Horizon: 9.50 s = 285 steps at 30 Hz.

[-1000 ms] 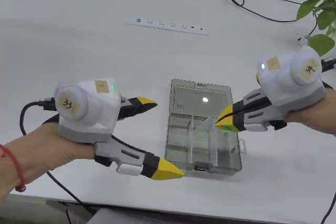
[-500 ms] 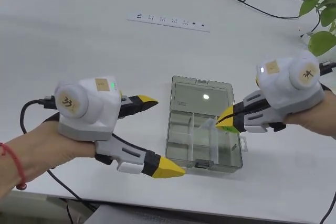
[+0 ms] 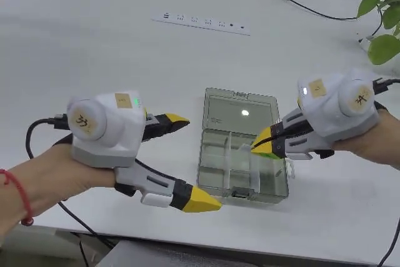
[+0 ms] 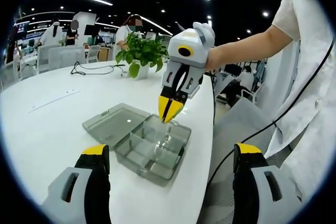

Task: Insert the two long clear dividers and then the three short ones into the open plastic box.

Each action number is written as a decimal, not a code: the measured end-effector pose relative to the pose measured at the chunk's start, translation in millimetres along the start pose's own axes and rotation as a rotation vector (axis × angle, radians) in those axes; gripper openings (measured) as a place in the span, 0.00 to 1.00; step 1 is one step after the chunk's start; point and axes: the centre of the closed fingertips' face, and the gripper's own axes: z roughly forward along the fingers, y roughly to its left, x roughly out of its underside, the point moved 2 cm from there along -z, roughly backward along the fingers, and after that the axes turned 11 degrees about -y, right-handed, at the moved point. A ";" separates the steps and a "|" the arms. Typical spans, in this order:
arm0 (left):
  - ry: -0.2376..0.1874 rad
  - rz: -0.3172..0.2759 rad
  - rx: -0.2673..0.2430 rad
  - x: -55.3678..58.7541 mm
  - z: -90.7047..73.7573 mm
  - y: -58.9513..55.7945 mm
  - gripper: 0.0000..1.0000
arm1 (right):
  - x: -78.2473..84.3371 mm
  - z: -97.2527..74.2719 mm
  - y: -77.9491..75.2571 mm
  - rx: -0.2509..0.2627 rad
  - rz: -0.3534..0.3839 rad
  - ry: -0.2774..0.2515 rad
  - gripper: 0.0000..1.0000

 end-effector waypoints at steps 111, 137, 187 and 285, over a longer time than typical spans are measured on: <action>0.028 -0.009 -0.048 8.5 -21.1 7.0 1.00 | 81.1 -87.4 -4.1 0.214 0.177 0.097 0.41; 0.038 -0.023 -0.046 12.4 -21.9 9.4 1.00 | 183.1 -135.9 15.6 0.157 0.175 0.394 0.57; 0.051 -0.036 -0.054 17.3 -24.6 7.7 1.00 | 218.2 -130.3 13.0 0.096 0.095 0.514 0.33; -0.106 -0.796 0.037 -65.1 76.8 -52.4 0.00 | -61.1 -77.8 47.1 0.273 -0.223 0.219 0.33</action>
